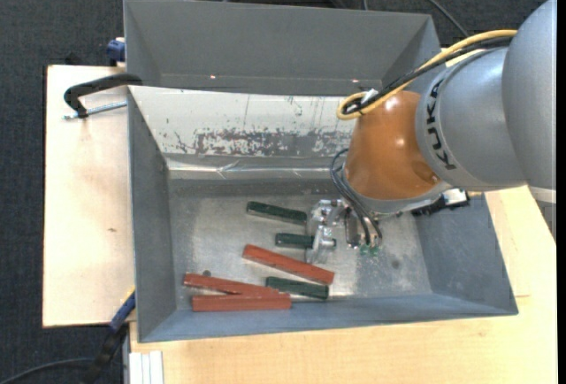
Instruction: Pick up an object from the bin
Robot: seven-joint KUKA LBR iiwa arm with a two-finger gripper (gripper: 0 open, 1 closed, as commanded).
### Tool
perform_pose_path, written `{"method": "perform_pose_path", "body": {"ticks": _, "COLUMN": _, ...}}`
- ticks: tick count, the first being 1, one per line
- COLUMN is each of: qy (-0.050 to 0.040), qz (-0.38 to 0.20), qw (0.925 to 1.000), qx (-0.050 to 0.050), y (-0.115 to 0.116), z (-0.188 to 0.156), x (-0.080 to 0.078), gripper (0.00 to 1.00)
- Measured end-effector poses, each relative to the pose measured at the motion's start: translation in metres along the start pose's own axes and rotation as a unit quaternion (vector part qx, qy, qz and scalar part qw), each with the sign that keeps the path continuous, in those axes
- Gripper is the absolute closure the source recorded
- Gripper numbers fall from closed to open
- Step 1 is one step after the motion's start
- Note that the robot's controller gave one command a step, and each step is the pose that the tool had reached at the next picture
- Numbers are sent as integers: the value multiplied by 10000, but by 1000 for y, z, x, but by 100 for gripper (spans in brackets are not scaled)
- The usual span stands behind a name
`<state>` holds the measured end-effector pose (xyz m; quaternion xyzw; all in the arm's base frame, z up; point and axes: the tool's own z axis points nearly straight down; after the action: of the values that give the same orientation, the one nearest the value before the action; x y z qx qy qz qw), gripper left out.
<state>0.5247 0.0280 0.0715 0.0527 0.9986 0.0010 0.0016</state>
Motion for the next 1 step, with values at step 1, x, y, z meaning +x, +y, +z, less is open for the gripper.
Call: {"method": "perform_pose_path", "body": {"ticks": 1, "qy": -42, "qz": -25, "qw": 10000, "qx": -6, "y": 0, "z": -74, "x": 0, "gripper": 100}}
